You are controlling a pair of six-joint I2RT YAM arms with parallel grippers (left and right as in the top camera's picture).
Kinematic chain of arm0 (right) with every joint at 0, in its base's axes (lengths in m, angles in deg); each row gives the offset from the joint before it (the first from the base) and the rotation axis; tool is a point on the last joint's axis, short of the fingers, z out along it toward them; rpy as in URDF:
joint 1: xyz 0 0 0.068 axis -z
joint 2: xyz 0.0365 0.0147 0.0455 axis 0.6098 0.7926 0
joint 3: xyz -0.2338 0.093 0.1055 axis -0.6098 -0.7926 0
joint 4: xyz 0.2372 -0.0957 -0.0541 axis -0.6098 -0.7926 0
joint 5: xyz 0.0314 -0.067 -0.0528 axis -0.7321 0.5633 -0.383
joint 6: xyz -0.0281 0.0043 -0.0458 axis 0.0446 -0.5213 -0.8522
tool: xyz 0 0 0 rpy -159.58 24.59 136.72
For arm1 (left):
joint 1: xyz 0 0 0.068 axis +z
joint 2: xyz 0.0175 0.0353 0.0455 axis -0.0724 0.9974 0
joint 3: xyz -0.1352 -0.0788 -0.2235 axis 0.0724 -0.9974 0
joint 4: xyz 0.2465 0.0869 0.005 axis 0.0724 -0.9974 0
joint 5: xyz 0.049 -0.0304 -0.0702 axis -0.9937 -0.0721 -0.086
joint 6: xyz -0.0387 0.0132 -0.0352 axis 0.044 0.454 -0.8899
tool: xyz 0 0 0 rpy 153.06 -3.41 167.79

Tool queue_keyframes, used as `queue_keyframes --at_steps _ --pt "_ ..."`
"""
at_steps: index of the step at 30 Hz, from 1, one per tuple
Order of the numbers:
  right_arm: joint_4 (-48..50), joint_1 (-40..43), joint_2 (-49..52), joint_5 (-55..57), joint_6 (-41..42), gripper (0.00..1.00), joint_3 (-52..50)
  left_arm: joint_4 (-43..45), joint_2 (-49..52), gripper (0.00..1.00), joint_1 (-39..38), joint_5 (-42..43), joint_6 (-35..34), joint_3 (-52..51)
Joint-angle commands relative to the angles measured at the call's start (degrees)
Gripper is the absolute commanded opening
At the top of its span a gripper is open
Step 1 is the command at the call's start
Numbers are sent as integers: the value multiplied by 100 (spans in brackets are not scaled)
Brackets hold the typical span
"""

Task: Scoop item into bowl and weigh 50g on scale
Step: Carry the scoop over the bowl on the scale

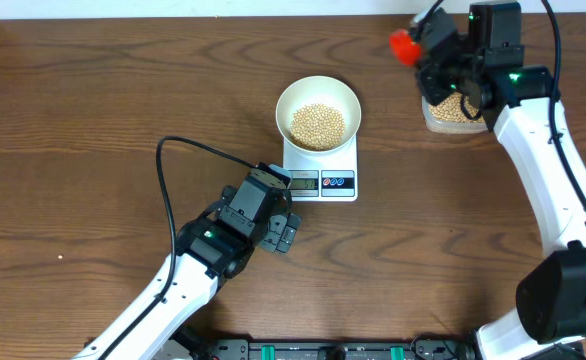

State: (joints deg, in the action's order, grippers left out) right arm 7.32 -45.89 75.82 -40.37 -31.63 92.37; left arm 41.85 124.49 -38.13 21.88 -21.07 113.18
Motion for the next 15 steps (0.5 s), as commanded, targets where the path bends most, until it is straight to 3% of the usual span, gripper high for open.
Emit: queue_keyframes --at_steps 1,10,15 --pt "11 -269 -92 -1606 70 1 129 4 33 96 -17 -15 79 -28" --pt "-133 -898 409 -1893 221 1 111 4 33 96 -17 -15 79 -28" --pt "-116 -1082 651 -1333 219 1 111 4 33 96 -17 -15 79 -28"
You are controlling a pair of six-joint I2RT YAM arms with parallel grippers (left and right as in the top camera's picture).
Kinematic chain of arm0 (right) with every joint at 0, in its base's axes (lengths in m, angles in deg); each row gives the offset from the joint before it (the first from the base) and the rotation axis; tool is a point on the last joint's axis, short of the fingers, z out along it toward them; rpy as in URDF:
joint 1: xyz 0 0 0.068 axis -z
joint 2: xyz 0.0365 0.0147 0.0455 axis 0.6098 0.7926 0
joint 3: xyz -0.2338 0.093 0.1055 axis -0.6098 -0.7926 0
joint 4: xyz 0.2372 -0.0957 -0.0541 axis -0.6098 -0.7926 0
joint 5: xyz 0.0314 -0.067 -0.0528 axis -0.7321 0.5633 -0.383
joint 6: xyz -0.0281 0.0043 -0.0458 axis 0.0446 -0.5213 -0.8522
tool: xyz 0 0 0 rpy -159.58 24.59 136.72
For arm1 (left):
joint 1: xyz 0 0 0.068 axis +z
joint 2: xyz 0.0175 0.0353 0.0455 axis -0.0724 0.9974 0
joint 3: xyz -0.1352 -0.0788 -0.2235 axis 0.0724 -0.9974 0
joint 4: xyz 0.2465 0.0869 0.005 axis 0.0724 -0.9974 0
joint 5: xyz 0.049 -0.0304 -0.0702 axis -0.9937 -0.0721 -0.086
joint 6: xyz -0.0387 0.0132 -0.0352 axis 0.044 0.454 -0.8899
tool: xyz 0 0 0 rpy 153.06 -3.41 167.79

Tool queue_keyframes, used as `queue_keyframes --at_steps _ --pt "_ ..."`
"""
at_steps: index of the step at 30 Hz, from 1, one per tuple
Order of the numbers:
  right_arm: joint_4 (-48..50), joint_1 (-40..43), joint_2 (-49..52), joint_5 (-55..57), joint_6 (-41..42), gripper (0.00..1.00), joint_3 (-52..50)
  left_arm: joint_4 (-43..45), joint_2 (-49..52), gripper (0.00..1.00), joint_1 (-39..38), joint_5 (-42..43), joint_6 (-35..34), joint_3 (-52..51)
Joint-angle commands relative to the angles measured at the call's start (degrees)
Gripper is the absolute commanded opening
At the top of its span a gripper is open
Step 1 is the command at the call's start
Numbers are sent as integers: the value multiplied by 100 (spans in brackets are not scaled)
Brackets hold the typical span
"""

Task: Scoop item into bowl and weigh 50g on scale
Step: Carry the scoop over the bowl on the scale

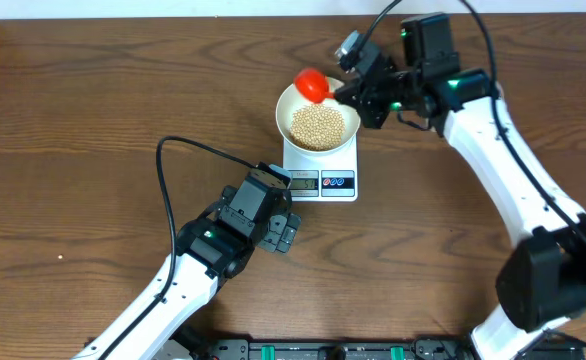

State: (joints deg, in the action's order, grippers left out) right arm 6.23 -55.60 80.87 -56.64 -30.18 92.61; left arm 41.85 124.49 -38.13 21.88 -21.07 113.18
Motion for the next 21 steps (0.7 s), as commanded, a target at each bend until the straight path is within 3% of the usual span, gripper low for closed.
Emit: queue_keyframes --at_steps 1,5,21 --pt "-4 -155 168 498 74 1 87 4 33 96 -17 -15 79 -28" --pt "35 -348 332 1110 68 1 83 4 33 96 -17 -15 76 -28" --pt "326 -393 699 1419 74 1 72 4 33 96 -17 -15 76 -28"
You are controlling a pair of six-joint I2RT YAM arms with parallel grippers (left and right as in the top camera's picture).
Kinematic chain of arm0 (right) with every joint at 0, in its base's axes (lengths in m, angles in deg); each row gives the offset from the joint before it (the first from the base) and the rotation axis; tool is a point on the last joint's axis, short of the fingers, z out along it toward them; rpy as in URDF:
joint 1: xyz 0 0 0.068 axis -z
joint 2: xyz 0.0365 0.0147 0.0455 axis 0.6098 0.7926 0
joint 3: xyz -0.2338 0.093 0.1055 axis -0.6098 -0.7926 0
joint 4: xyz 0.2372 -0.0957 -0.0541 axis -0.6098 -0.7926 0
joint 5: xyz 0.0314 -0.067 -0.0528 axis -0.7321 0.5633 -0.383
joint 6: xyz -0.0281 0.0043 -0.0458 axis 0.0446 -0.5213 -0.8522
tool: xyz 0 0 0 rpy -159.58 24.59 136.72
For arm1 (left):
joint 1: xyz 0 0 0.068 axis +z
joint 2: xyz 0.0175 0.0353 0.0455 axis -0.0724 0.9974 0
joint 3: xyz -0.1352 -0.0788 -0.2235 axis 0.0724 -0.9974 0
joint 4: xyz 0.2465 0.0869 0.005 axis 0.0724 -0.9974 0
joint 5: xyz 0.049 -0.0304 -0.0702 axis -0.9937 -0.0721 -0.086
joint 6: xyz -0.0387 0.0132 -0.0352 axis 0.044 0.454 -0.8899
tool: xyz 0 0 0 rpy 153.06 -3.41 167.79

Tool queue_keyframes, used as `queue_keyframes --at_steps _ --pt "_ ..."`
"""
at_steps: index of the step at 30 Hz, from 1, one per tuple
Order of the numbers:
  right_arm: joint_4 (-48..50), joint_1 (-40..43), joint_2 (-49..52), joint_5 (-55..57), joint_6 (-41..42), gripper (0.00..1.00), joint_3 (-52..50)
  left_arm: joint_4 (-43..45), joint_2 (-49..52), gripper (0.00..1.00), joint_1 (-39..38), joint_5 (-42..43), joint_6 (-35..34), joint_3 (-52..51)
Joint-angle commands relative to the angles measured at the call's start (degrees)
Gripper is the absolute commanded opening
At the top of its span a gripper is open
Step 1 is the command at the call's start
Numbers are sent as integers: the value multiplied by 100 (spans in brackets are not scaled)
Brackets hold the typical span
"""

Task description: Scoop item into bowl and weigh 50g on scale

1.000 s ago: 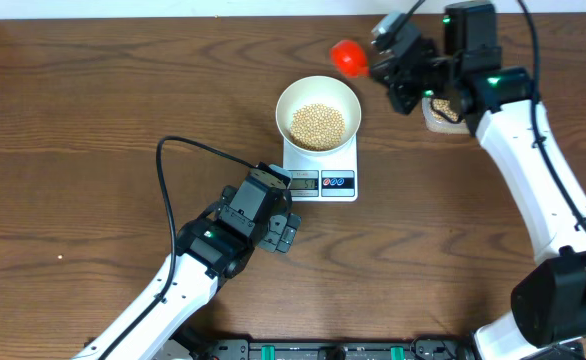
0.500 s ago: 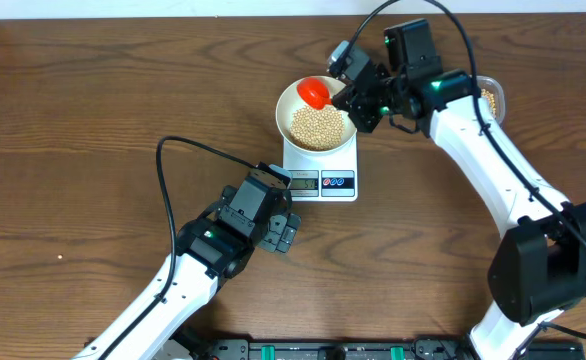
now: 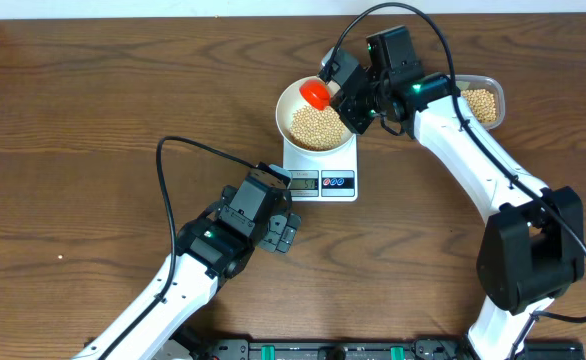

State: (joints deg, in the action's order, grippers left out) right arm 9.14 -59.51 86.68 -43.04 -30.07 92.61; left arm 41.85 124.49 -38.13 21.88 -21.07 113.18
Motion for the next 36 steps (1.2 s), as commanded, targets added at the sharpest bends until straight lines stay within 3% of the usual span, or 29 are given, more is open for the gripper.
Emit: queue_keyframes --at_steps 1,36 --pt "50 -4 144 59 63 1 70 4 33 96 -17 -15 76 -28" --pt "417 -24 337 203 125 1 -107 4 33 96 -17 -15 79 -28"
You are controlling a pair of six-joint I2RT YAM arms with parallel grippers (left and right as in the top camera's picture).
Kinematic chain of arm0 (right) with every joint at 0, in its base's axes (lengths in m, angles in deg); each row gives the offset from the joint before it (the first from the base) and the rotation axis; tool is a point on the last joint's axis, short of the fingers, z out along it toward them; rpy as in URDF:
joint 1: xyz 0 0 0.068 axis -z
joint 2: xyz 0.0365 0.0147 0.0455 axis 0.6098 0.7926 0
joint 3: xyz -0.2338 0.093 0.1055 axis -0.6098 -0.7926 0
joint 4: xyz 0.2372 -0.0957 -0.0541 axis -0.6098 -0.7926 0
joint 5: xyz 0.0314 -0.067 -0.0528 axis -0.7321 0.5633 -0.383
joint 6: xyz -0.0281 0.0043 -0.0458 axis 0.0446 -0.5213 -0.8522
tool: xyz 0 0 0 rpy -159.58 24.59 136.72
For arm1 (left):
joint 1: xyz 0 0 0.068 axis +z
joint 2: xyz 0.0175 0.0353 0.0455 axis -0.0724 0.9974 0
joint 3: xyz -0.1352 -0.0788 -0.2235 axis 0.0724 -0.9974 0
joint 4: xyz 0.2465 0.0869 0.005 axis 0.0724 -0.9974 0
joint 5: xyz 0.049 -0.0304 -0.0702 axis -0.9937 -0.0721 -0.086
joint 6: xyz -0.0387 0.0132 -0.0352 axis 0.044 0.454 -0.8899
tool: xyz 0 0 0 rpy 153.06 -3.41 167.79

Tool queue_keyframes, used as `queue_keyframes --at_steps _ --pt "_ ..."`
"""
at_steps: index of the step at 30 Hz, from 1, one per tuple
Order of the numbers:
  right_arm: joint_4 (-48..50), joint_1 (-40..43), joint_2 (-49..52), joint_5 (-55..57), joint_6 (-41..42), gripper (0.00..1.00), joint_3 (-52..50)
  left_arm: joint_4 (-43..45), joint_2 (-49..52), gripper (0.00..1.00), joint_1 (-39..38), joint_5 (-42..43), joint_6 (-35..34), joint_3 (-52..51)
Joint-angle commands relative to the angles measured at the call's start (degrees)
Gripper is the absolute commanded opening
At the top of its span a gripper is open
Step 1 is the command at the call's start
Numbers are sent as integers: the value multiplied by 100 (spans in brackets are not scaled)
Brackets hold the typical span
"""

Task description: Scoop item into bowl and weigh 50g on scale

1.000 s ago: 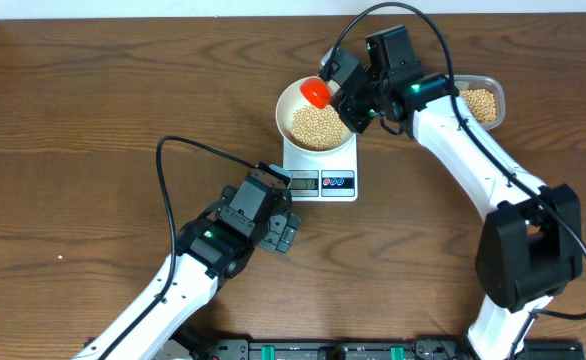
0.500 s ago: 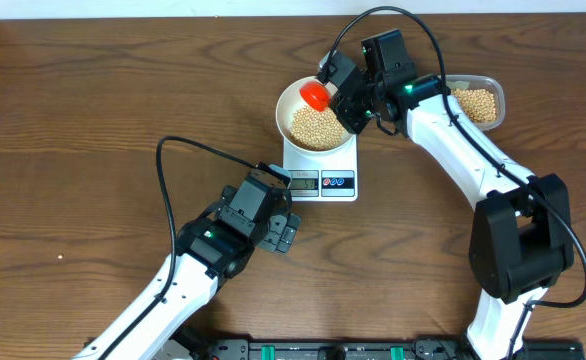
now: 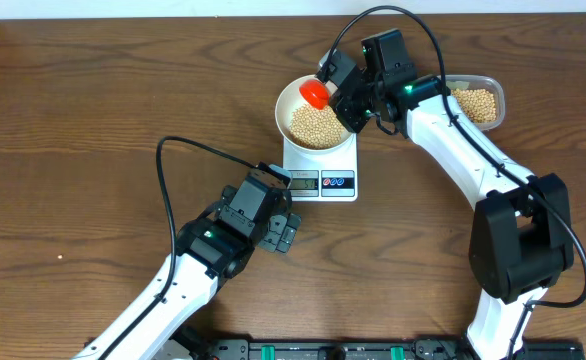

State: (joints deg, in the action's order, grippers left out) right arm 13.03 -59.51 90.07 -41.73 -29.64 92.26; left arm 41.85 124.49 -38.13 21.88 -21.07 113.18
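A cream bowl (image 3: 295,98) with a heap of soybeans (image 3: 316,124) stands on the white scale (image 3: 321,166) in the overhead view. The scale's display faces the front. My right gripper (image 3: 335,88) is shut on the handle of a red scoop (image 3: 316,93), whose head hangs over the far part of the bowl. What the scoop holds cannot be made out. On the table left of the scale's front corner lies my left gripper (image 3: 286,235), fingers together and holding nothing.
A clear container (image 3: 476,102) of soybeans stands at the back right, behind the right arm. A black cable (image 3: 165,190) loops from the left arm across the table to the left of the scale.
Hardly anything: the right gripper still holds the red scoop over the far part of the bowl, with its wrist shifted very slightly. The left arm has not moved.
The right gripper first held the red scoop above the bean container at the back right. Then the scoop was at the bowl's far rim, then over the bowl, where it stays. The left arm lay still beside the scale throughout.
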Motion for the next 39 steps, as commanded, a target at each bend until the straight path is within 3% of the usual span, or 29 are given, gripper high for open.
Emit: queue_keyframes --at_steps 1,39 --pt "28 -26 -2 72 83 1 -76 4 33 96 -17 -15 79 -28" --pt "-151 -229 -2 24 90 1 -247 4 33 96 -17 -15 79 -28"
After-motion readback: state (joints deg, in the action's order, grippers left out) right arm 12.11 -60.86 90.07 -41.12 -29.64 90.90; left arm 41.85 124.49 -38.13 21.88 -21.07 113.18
